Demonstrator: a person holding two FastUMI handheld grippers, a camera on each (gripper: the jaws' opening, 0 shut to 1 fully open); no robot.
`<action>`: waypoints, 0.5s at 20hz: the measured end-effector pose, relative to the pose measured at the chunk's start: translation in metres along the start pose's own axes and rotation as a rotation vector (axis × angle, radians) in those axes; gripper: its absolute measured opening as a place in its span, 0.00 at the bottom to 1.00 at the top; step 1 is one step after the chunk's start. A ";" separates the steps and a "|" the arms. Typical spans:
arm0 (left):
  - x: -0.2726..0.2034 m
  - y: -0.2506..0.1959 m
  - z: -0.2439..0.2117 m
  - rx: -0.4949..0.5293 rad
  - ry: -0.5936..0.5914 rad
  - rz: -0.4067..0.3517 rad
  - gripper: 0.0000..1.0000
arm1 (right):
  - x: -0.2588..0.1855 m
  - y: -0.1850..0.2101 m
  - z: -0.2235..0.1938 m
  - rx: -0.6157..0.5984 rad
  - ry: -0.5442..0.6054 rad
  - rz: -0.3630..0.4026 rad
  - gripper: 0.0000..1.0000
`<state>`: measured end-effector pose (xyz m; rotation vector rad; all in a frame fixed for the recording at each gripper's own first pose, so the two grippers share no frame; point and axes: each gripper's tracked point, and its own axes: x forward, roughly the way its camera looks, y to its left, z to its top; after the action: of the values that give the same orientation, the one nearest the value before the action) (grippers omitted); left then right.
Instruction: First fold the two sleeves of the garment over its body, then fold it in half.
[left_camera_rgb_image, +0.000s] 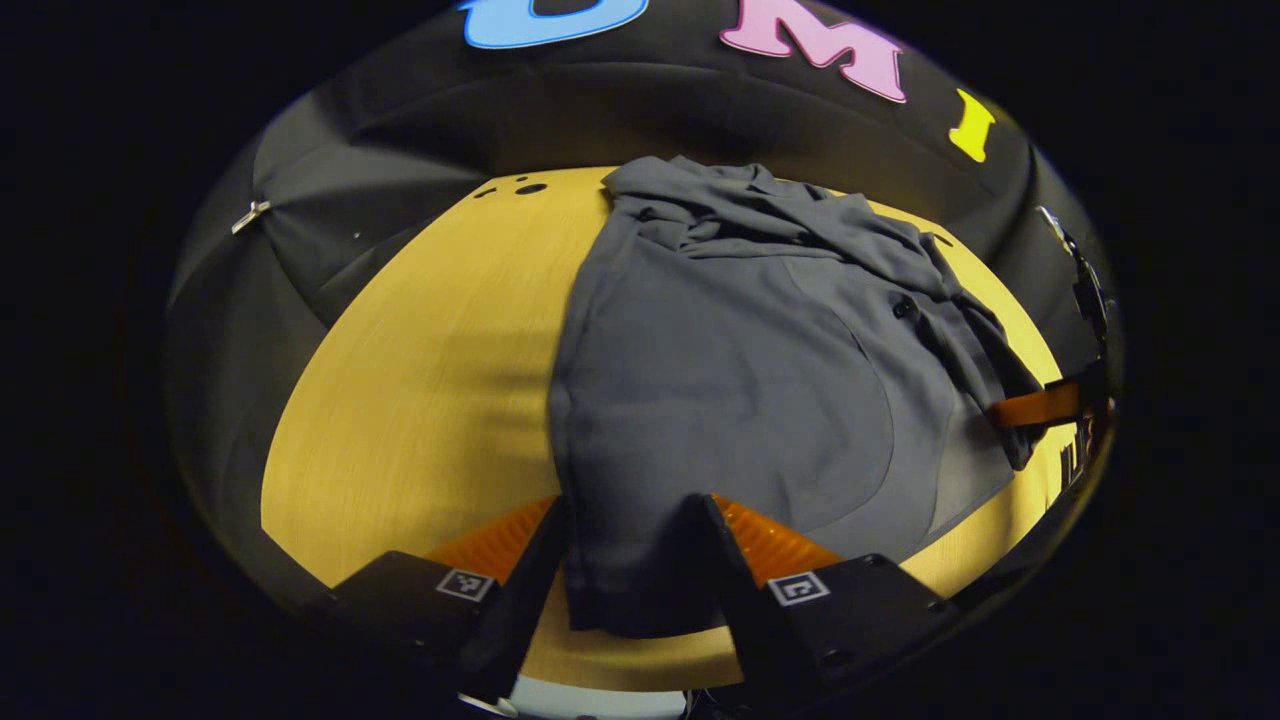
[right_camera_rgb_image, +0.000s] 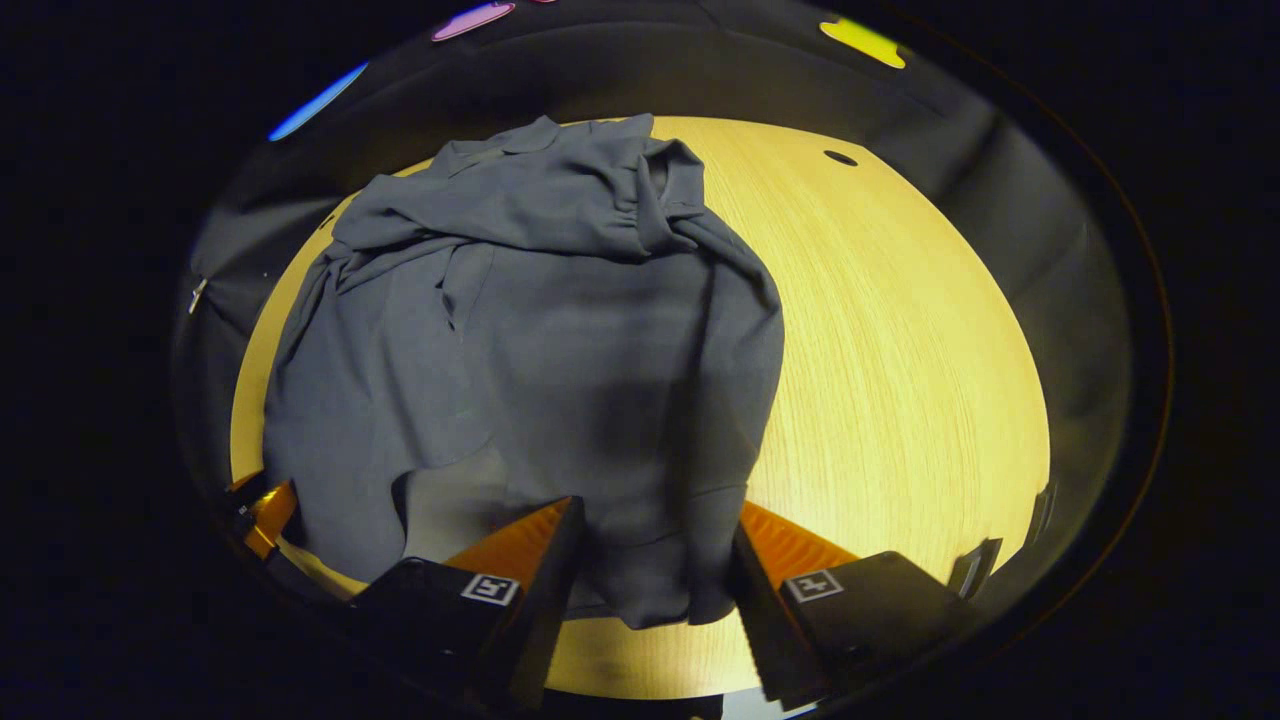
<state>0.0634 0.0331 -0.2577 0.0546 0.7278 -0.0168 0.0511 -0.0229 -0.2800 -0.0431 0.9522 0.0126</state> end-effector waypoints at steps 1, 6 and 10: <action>0.001 -0.003 0.000 0.001 0.004 -0.006 0.79 | 0.000 0.003 0.001 0.004 -0.004 0.003 0.77; 0.003 -0.023 0.003 -0.002 0.016 -0.043 0.22 | 0.002 0.015 0.002 0.011 -0.001 0.058 0.14; 0.003 -0.025 0.008 -0.065 0.026 -0.075 0.06 | 0.001 0.014 0.002 0.025 0.036 0.136 0.08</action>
<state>0.0703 0.0075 -0.2554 -0.0346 0.7551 -0.0641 0.0530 -0.0090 -0.2799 0.0445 0.9900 0.1262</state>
